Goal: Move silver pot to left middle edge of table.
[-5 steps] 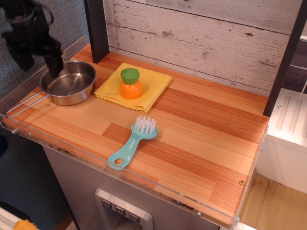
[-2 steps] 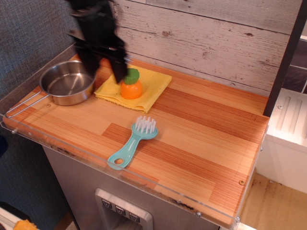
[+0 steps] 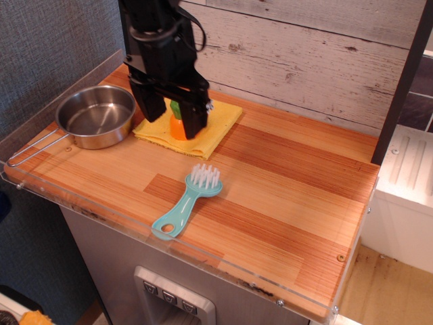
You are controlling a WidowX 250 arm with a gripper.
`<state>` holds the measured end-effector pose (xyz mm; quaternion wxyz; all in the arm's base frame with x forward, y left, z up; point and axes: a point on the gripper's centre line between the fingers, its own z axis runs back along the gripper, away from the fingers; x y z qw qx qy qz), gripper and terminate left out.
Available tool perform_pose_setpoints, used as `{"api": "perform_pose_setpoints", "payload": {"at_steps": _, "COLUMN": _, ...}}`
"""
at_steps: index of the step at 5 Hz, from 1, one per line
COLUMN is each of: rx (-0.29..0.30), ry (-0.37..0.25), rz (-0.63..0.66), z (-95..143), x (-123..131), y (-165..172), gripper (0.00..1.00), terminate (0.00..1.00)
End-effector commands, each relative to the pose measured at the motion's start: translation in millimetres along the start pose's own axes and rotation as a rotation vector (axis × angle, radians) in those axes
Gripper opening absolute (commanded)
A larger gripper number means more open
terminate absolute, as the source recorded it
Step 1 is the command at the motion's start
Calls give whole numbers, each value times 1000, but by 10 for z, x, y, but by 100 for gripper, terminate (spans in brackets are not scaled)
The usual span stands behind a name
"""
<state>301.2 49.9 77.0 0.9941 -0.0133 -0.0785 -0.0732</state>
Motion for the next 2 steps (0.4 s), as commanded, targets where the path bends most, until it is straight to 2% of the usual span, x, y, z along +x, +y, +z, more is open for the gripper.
{"api": "perform_pose_setpoints", "payload": {"at_steps": 1, "rx": 28, "ry": -67, "rz": 33, "z": 301, "x": -98, "y": -17, "gripper": 100, "terminate": 0}}
{"api": "perform_pose_setpoints", "payload": {"at_steps": 2, "rx": 28, "ry": -67, "rz": 33, "z": 301, "x": -98, "y": -17, "gripper": 100, "terminate": 100}}
